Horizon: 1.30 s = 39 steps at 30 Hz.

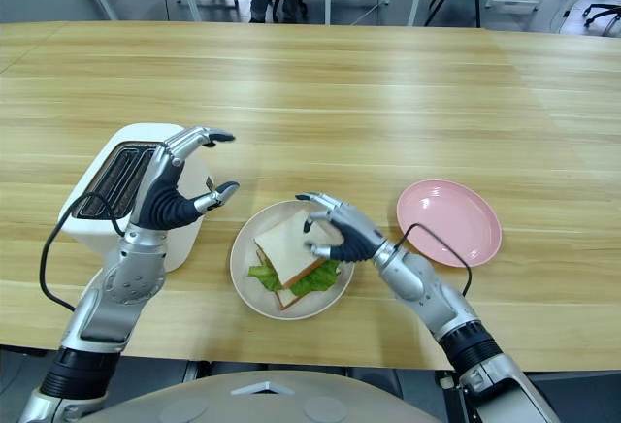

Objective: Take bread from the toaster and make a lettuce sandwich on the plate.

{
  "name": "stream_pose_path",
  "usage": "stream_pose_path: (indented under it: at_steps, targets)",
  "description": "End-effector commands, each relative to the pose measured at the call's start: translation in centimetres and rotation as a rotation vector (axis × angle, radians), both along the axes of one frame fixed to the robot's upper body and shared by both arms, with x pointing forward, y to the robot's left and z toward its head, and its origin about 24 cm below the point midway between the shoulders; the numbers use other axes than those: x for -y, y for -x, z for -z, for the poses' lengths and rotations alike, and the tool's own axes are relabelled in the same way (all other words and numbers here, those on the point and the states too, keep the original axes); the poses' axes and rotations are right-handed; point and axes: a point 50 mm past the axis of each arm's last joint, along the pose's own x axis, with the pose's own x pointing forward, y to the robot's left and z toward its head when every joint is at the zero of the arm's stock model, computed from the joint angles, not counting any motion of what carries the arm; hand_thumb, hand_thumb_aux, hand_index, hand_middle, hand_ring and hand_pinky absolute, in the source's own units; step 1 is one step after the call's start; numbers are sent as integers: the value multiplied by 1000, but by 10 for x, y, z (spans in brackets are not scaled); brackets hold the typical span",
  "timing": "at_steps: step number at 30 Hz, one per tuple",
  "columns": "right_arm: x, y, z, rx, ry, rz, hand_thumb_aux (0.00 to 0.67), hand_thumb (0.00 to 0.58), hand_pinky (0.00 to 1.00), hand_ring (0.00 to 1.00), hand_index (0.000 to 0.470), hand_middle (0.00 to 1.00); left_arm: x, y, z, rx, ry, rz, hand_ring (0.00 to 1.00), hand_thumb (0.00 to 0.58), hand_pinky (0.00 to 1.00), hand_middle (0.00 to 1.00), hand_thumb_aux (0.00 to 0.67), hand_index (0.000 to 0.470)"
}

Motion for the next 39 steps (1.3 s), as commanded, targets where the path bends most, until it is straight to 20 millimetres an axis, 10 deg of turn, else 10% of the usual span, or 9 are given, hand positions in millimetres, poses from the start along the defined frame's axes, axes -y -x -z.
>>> stream_pose_path:
  at_steps: [1, 10, 19, 26, 39]
  targets:
    - [5, -1, -22, -40, -226, -18, 670, 580, 1000, 1000, 460, 1000, -3, 8, -1, -41, 81, 134, 1000, 580, 1000, 1000, 670, 460]
    - [15, 55, -22, -303, -222, -371, 670, 580, 1000, 1000, 460, 1000, 4, 52, 32, -488, -116, 631, 1000, 580, 1000, 1000, 670, 460]
    - [44, 105, 16, -139, 82, -191, 670, 580, 1000, 1000, 460, 1000, 7, 98, 109, -911, -685, 617, 1000, 580, 1000, 1000, 670, 460]
    - [38, 105, 40, 46, 463, -193, 670, 580, 1000, 1000, 460, 1000, 12, 88, 128, -816, -980, 494, 1000, 580, 1000, 1000, 670, 460]
    - [25, 100, 72, 99, 632, -278, 670, 580, 1000, 1000, 460, 1000, 18, 50, 142, -651, -1073, 337, 1000, 580, 1000, 1000, 670, 460]
